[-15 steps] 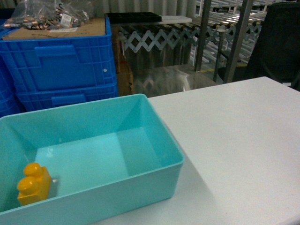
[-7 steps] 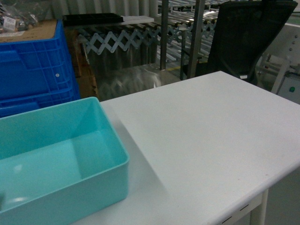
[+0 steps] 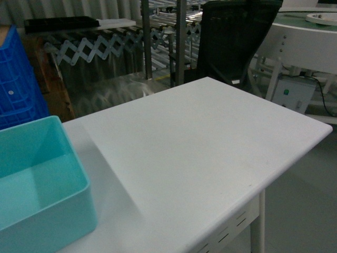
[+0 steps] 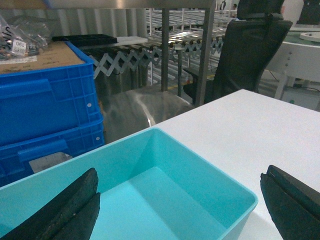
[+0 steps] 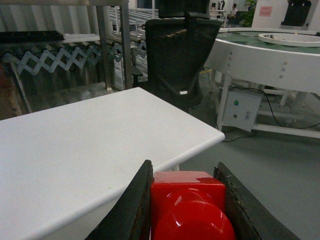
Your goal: Pick red block from blue box to shelf
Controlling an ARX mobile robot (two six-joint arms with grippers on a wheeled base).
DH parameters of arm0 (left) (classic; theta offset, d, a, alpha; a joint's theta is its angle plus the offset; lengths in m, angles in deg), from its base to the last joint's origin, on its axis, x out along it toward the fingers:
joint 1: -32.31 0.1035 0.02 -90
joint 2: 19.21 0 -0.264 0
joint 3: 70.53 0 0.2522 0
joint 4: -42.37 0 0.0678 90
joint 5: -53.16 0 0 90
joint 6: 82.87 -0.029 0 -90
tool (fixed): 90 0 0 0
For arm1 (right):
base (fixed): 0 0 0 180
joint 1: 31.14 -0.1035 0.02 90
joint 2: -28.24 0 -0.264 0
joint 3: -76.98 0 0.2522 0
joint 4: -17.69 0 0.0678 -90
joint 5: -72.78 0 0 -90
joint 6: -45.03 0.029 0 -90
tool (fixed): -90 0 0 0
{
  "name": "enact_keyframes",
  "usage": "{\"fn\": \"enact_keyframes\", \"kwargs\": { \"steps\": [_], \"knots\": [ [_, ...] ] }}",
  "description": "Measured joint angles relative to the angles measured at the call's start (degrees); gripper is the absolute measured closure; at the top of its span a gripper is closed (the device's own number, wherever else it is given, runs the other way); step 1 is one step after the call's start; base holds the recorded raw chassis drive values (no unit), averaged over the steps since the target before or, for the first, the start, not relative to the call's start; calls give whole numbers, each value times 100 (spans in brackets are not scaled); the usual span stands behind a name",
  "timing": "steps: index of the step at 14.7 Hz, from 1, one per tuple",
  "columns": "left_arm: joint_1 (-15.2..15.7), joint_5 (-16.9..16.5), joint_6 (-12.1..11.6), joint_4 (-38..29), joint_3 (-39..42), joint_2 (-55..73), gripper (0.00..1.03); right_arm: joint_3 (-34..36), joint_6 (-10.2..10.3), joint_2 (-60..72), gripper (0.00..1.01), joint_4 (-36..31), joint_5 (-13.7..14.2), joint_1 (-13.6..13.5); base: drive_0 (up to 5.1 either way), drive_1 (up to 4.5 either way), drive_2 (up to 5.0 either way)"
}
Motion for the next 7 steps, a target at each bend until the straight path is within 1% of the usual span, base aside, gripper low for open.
{"fn": "enact_keyframes", "kwargs": {
  "steps": [7],
  "knots": [
    [0, 0, 0, 0, 0, 0, 5, 0, 0, 0, 73, -2, 0, 0, -148, -148, -148]
  ]
}}
